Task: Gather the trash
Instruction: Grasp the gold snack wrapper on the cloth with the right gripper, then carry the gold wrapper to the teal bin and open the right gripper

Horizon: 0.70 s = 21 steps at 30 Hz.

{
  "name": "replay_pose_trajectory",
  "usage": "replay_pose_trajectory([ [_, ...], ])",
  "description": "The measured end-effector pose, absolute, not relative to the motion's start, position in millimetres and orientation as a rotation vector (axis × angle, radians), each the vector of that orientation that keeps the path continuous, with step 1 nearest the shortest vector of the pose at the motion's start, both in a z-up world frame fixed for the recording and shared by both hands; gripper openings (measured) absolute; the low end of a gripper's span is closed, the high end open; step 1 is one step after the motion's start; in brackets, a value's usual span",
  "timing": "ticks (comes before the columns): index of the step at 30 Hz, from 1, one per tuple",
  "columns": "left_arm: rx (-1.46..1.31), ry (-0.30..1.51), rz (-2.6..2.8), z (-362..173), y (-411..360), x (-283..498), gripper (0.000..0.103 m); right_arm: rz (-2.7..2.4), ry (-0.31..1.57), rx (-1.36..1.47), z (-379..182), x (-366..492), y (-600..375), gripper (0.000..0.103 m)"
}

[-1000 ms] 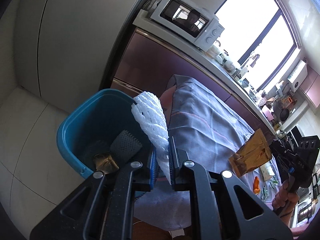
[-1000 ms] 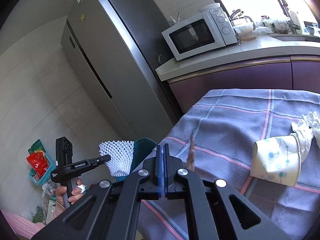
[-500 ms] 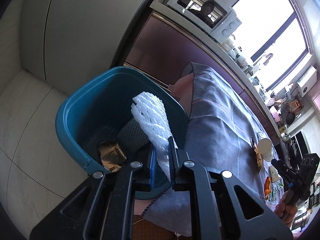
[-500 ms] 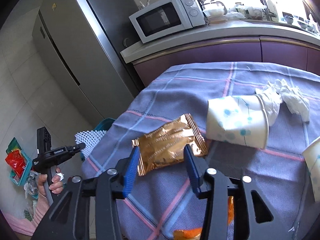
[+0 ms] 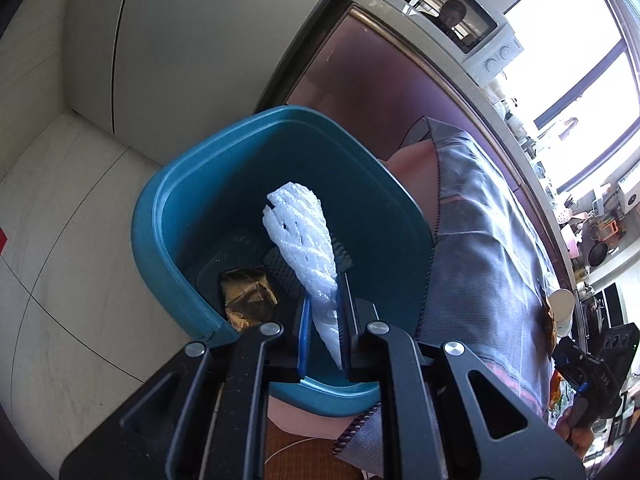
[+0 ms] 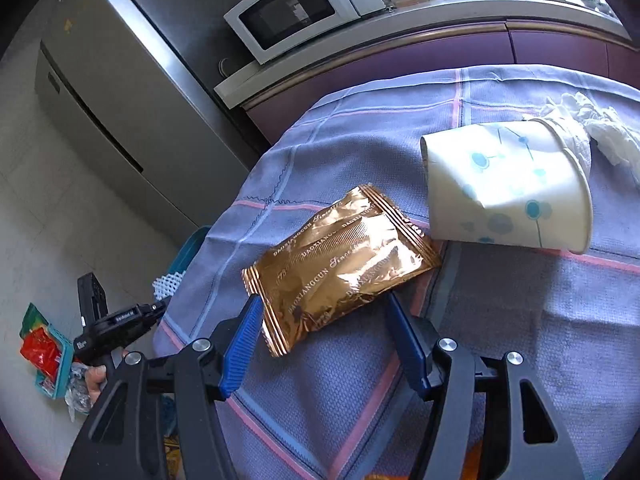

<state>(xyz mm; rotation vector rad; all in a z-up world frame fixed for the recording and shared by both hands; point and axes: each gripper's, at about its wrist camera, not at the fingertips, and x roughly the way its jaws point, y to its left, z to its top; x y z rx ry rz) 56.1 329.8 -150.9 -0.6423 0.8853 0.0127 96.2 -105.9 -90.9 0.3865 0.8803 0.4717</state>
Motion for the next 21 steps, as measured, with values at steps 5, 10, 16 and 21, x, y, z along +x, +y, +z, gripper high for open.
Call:
replay_pose_trajectory([
  [5,-0.649,0.901,0.007,-159,328,62,0.012,0.453,0.899,0.422,-96,108,-102,0.021],
  [10,-0.635,0.907,0.005,-162,324,65,0.012,0.49,0.861,0.418,-88,104,-98,0.009],
  [16,-0.626,0.9,0.011,-161,326,64,0.012,0.649,0.811,0.332,-58,95,-63,0.009],
  [21,-0.615,0.892,0.041,-159,327,66,0.029,0.783,0.809,0.245,-43,96,-13,0.009],
])
